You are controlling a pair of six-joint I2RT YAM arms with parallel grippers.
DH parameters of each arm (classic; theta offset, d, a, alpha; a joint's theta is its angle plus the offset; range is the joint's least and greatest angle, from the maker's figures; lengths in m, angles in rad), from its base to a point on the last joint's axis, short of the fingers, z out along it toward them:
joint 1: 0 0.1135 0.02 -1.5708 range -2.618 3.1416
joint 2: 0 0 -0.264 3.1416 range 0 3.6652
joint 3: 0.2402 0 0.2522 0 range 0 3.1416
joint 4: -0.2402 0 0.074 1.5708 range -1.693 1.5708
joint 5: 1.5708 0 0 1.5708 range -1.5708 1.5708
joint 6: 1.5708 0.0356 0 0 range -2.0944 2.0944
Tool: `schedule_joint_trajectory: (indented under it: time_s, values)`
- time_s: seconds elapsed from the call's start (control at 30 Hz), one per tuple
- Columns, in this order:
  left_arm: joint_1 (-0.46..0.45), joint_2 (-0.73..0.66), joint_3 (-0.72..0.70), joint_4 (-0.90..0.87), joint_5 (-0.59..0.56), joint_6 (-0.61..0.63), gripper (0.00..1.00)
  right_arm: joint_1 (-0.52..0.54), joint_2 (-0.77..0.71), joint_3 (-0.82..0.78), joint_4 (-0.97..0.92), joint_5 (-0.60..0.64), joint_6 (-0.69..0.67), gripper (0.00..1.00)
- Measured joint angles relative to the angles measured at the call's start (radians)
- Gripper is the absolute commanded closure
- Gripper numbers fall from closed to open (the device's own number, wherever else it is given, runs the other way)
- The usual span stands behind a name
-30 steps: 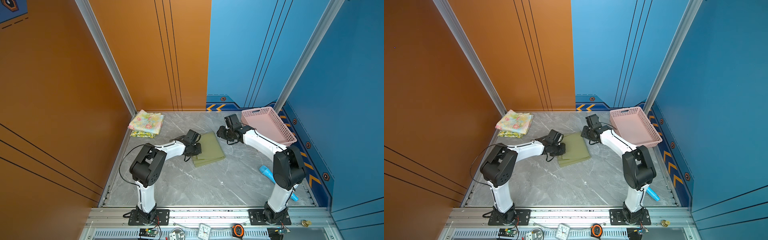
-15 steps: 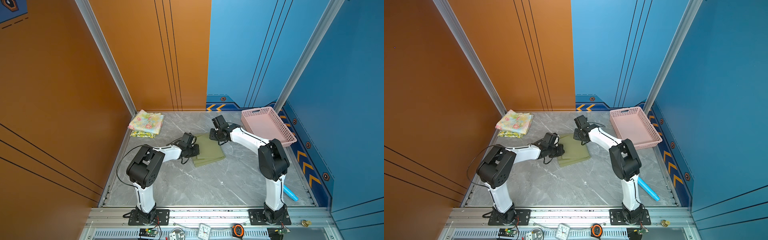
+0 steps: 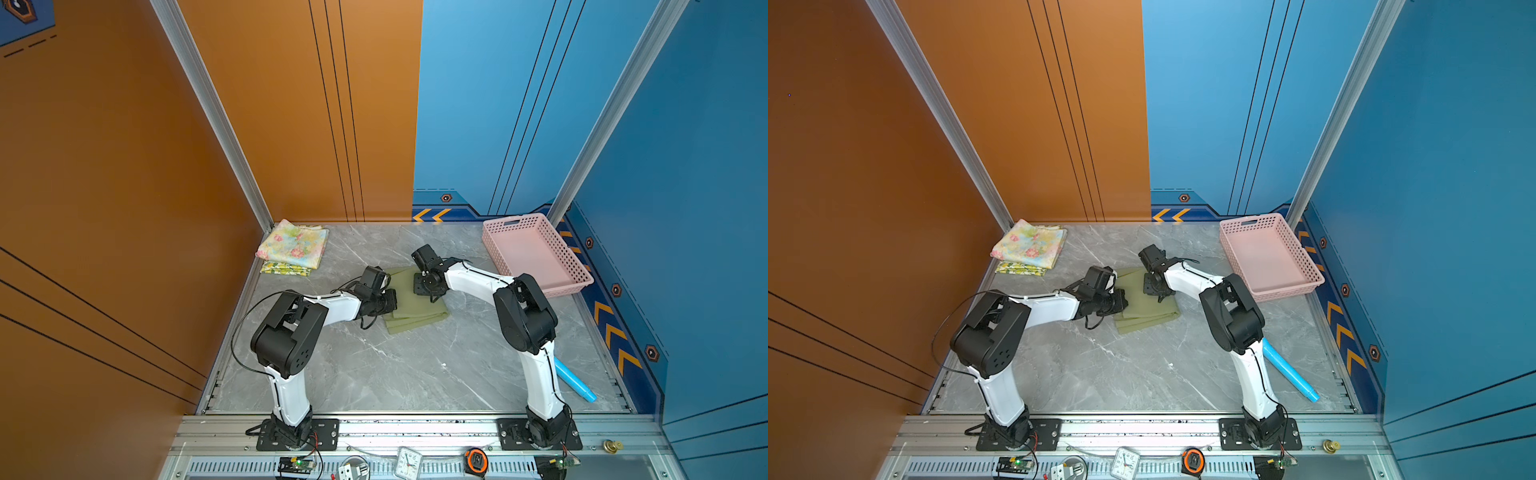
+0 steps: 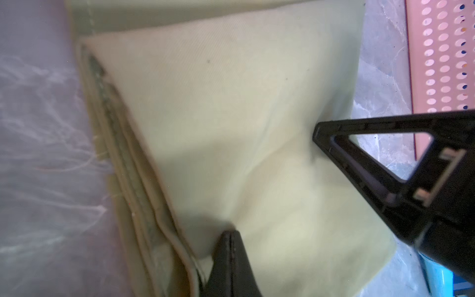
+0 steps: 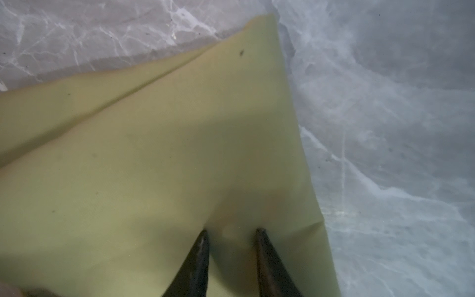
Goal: Fold and stack skirts
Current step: Smooth out the skirt at the center of the table.
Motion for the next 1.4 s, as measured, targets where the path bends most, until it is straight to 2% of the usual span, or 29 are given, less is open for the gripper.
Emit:
schedule_joint_trajectory:
  time_s: [0.07,0.13,0.2,0.3,0.7,0.97,1.4]
  values:
    - [0.004,-0.011,0.001,-0.019,0.0,-0.003,0.71,0.005,0.0,0.002,0.0,-0.001,0.0,0.69]
    - [0.005,-0.031,0.003,-0.039,-0.002,-0.005,0.61,0.011,0.0,0.002,0.0,-0.001,0.0,0.69]
    - [0.004,-0.045,0.009,-0.067,-0.004,-0.01,0.57,0.013,0.001,0.003,0.0,-0.003,0.0,0.69]
    - [0.004,-0.05,0.024,-0.097,-0.005,-0.015,0.56,0.014,0.001,0.007,-0.002,-0.01,0.0,0.69]
    - [-0.034,-0.014,0.09,-0.134,-0.005,-0.014,0.65,0.005,0.003,0.011,-0.007,-0.036,0.001,0.7]
    - [-0.017,0.01,0.047,-0.076,0.003,-0.007,0.85,0.004,-0.008,-0.001,-0.007,-0.038,0.002,0.7]
    - [-0.01,0.02,0.013,0.007,0.014,-0.016,0.94,0.015,-0.301,-0.222,-0.014,0.002,0.002,0.7]
